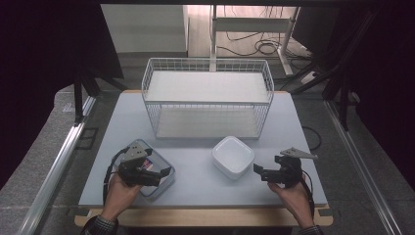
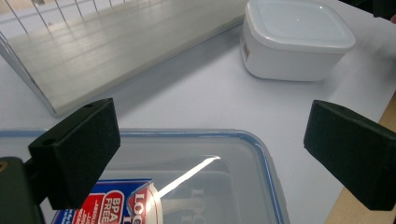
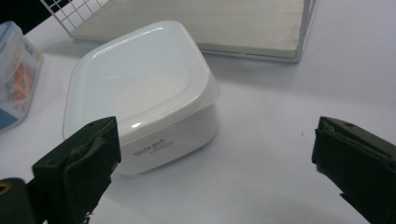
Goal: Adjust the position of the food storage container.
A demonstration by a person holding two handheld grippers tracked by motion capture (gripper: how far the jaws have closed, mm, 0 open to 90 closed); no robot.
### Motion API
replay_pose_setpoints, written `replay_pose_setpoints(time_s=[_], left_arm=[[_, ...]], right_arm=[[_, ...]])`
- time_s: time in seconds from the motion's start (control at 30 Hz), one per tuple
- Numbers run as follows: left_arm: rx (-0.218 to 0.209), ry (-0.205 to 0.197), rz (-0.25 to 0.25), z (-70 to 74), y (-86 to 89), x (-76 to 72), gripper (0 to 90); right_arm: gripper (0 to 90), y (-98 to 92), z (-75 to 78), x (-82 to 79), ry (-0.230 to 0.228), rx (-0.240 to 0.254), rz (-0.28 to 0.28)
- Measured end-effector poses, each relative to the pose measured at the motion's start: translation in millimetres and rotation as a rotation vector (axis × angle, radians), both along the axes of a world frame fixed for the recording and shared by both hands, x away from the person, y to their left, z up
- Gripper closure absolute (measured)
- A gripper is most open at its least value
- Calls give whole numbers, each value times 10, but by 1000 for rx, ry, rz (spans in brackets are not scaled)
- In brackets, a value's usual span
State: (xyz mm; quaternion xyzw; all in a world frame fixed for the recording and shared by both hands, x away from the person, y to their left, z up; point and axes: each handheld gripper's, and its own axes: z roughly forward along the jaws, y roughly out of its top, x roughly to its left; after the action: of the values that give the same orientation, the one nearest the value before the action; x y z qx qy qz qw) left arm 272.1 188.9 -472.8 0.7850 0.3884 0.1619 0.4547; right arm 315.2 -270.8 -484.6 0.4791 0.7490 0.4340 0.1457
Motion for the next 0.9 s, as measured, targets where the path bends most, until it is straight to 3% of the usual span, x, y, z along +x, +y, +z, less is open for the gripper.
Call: replay_pose_setpoints(time_s=[0.03,0.07,0.2,0.33,0.5,0.7,0.77,0.83,0.9], left_arm=[[1,-2,6,-1,4,-3,35],[1,-2,8,-2,10,-5,38],[-7,-13,22,-1,53,-6,51],[-35,-27,11,-19,93,11,58],[-21,-31,4,-46,92,30,58],[-27,-42,-8,-42,87,30,43],[-37,-37,-6,-41,98,35,41],[-59,-33,-10,-36,111,37,39],[-69,-38,-12,-20,119,31,38]], right_arm=[[23,0,0,0,0,0,0],[24,2,-31,18,30,-10,8],[63,5,-46,36,43,-17,2],[111,15,-29,36,33,-25,13],[241,17,-5,39,17,-27,37],[442,36,101,5,-20,-57,76],[586,82,183,-12,-25,-64,118],[636,102,217,-18,-38,-66,125],[783,173,325,-25,-56,-58,167]])
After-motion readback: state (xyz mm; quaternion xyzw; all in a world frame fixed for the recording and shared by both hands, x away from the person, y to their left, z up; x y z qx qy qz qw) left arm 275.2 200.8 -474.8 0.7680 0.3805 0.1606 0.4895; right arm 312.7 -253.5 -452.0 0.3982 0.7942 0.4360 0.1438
